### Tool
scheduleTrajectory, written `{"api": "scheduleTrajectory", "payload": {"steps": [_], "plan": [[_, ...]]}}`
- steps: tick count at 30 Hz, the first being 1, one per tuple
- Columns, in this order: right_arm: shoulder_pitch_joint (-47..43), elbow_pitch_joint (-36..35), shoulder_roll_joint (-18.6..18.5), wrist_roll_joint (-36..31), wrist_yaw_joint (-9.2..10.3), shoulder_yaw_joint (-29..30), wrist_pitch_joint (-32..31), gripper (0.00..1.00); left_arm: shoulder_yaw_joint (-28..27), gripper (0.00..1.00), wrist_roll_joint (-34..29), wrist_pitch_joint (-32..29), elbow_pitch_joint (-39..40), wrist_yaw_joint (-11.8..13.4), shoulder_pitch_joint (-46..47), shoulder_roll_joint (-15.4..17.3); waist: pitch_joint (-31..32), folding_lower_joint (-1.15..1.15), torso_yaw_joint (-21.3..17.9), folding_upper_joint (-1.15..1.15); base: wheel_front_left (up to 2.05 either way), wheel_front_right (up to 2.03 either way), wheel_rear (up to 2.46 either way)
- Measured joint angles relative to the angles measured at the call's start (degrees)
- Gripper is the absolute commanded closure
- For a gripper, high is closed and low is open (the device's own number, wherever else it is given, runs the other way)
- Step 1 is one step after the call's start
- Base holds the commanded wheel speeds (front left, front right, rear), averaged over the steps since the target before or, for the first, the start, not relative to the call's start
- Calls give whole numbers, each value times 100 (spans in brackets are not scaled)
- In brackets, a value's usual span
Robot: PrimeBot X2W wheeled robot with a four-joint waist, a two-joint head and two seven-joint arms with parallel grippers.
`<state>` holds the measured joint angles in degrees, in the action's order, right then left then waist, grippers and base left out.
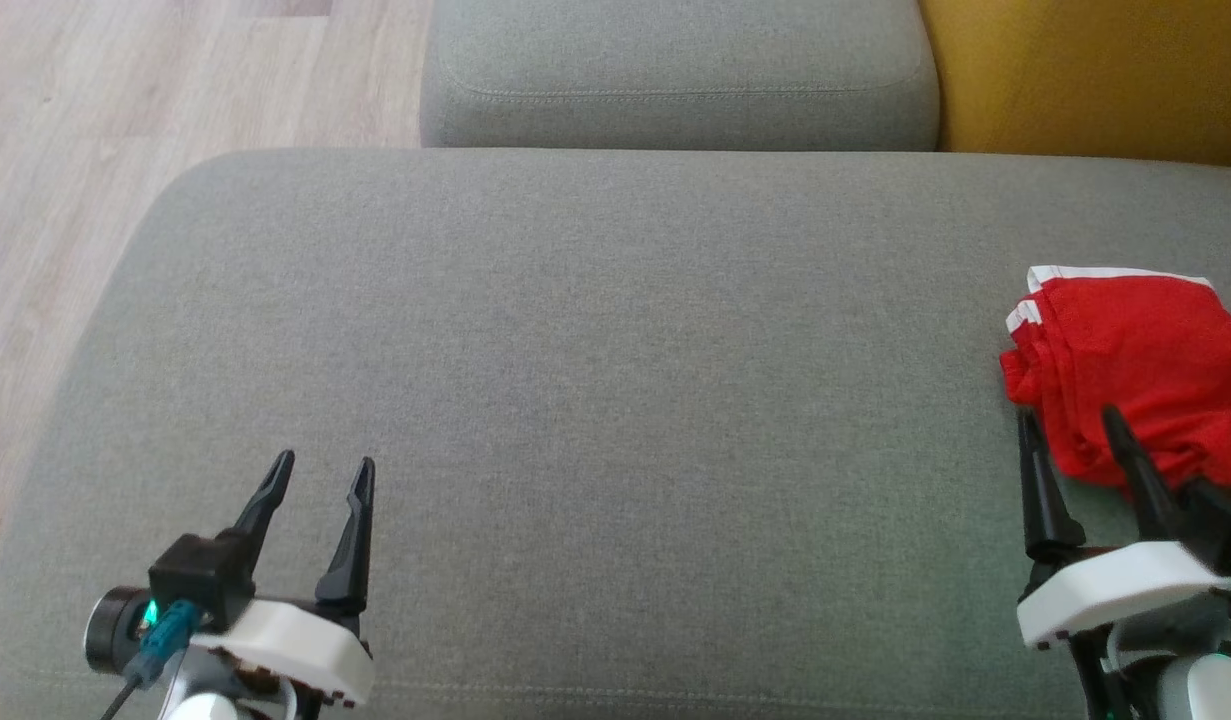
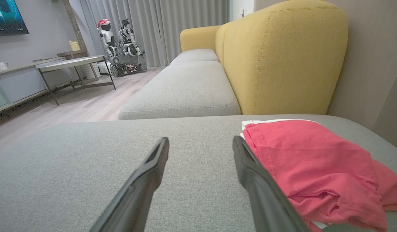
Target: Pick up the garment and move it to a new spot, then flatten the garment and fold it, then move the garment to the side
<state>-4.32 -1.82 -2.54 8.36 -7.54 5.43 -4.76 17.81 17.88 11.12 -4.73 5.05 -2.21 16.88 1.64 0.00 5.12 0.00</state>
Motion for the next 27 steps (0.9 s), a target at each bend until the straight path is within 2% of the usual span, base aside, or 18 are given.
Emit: {"api": "scheduleTrajectory", "payload": {"steps": [12,13,18,27], "plan": [[0,3,0,7,0,-2,-56,0,27,0,0,7,-25,49,18,4,2,0,11,0,0,0,0],[0,62,1,7,0,-5,-54,100,31,100,1,2,-77,48,8,-18,3,0,11,0,0,0,0],[-167,524,27,68,0,-18,-65,100,121,100,65,-22,-454,44,-308,-179,1,0,3,0,0,0,0],[-187,581,29,656,0,-13,-88,100,1,100,619,-122,-485,-55,-327,-243,-13,0,-36,0,0,0,0]]}}
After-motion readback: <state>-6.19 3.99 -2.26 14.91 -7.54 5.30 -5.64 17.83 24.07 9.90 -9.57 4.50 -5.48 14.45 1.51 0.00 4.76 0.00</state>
